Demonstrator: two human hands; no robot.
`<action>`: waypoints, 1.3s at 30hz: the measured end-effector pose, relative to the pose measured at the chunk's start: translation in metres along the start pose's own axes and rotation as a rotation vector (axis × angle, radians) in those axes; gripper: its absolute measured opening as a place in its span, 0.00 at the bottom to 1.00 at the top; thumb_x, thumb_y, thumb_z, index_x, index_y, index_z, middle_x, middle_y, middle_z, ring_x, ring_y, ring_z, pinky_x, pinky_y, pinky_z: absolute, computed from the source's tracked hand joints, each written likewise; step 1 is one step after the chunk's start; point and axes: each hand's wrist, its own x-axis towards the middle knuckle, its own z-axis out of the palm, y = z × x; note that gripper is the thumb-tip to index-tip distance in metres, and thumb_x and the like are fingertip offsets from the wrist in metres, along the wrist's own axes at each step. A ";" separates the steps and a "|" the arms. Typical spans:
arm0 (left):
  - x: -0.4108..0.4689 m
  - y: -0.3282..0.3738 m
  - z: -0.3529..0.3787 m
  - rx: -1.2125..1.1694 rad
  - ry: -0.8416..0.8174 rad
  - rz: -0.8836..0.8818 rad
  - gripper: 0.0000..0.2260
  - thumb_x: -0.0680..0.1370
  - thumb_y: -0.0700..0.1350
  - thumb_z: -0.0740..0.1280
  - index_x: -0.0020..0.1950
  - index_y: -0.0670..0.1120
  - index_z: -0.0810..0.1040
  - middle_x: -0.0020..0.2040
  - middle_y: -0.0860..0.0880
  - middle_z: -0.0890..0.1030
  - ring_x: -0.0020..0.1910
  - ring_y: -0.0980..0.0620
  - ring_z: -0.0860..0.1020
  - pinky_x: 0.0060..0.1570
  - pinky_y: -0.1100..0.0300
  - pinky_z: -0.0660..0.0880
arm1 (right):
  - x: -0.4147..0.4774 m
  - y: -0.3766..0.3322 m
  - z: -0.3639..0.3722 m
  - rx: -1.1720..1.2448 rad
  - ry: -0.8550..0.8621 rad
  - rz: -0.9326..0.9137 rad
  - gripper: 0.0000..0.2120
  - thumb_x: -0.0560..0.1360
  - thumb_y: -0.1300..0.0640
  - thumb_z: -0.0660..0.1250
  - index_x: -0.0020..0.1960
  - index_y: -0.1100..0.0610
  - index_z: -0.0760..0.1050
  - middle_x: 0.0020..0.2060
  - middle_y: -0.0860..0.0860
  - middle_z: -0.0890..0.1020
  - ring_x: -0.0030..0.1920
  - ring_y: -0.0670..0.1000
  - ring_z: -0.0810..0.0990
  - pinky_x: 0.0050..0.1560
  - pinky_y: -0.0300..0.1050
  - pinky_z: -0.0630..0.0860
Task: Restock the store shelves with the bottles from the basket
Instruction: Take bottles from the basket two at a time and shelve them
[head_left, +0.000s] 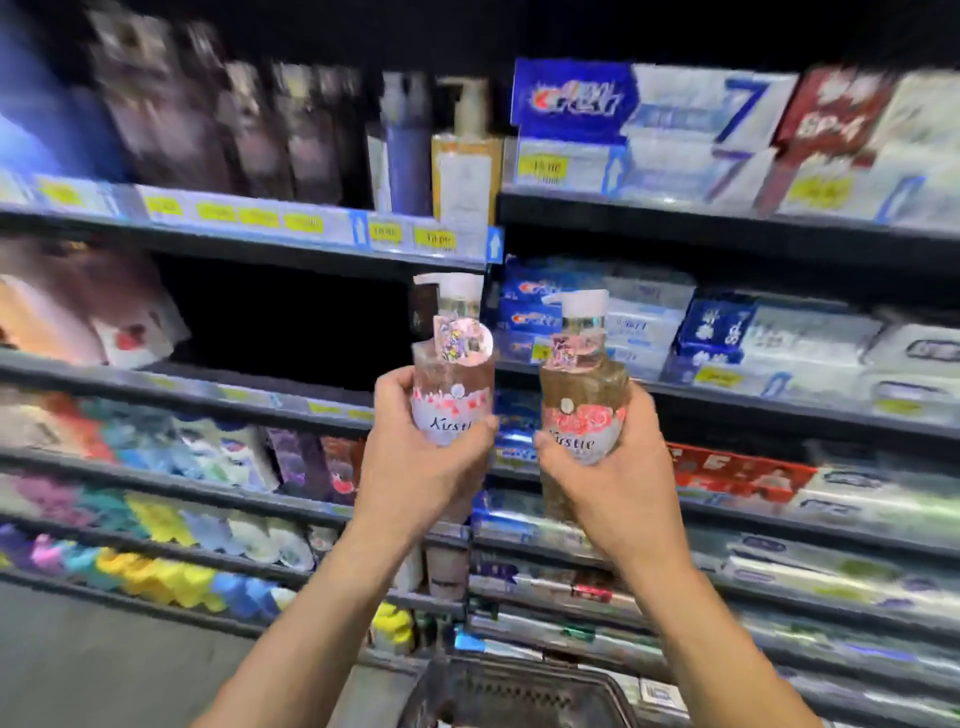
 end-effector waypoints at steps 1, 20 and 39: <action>0.004 0.011 -0.005 -0.012 0.005 0.014 0.28 0.61 0.57 0.76 0.56 0.56 0.68 0.49 0.54 0.82 0.42 0.60 0.81 0.47 0.58 0.79 | 0.002 -0.012 0.000 0.010 -0.004 -0.016 0.28 0.67 0.57 0.80 0.62 0.45 0.71 0.46 0.35 0.83 0.43 0.38 0.82 0.48 0.37 0.77; -0.034 0.154 -0.083 0.086 0.346 0.154 0.27 0.68 0.46 0.79 0.60 0.52 0.68 0.48 0.48 0.80 0.38 0.65 0.80 0.39 0.63 0.76 | 0.013 -0.151 0.012 0.183 -0.265 -0.278 0.32 0.64 0.45 0.79 0.63 0.37 0.67 0.49 0.39 0.83 0.47 0.40 0.83 0.51 0.47 0.82; 0.035 0.100 -0.324 0.097 0.362 0.163 0.29 0.67 0.49 0.80 0.62 0.54 0.67 0.55 0.47 0.80 0.47 0.58 0.82 0.43 0.64 0.78 | -0.020 -0.224 0.232 0.158 -0.245 -0.310 0.30 0.67 0.50 0.79 0.63 0.39 0.69 0.50 0.41 0.82 0.47 0.38 0.81 0.42 0.29 0.74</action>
